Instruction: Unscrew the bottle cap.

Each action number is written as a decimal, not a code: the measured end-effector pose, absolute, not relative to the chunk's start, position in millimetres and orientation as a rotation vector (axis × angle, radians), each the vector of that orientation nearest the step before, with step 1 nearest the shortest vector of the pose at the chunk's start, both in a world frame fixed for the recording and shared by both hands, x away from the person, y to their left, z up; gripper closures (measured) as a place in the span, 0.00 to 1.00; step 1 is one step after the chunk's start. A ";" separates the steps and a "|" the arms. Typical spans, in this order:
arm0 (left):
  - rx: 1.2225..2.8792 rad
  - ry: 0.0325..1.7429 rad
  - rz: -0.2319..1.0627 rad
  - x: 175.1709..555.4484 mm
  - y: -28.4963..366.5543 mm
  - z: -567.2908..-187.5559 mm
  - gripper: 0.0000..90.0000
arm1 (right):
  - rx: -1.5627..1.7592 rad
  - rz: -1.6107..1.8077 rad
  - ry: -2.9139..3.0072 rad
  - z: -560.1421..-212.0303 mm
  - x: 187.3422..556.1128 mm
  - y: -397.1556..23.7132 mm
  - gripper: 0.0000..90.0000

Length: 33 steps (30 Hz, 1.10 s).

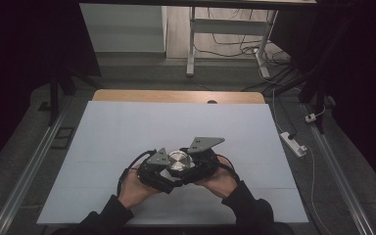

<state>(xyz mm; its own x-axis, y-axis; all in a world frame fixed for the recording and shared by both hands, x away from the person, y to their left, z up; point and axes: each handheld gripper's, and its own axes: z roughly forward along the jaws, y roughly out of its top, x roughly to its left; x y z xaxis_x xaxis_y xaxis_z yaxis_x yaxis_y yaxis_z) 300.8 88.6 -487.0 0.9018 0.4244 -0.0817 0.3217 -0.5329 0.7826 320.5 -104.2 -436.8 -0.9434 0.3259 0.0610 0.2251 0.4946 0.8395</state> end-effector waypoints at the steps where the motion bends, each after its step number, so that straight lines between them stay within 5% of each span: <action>1: 2.181 0.511 0.140 301.1 89.1 -486.8 0.17 | 0.453 1.463 2.645 -436.4 322.4 -105.4 0.20; 10: 2.193 0.407 0.080 299.4 86.5 -486.8 0.17 | 0.099 1.541 2.807 -437.8 339.0 -117.0 0.19; 12: 2.195 0.414 0.088 299.2 85.7 -486.6 0.17 | 0.106 1.538 2.818 -438.2 339.6 -117.2 0.15; 13: 2.187 0.442 0.099 299.7 86.6 -486.2 0.17 | 0.158 1.517 2.814 -437.2 336.6 -116.8 0.05; 17: 2.164 0.517 0.129 301.6 90.8 -485.8 0.17 | 0.316 1.479 2.759 -427.5 326.5 -115.3 0.01; 28: 2.162 0.623 0.215 302.0 90.8 -485.9 0.17 | 0.620 1.424 2.544 -427.2 312.9 -100.4 0.08; 33: 2.162 0.612 0.209 300.0 88.7 -484.9 0.17 | 0.611 1.431 2.518 -431.3 312.4 -99.0 0.20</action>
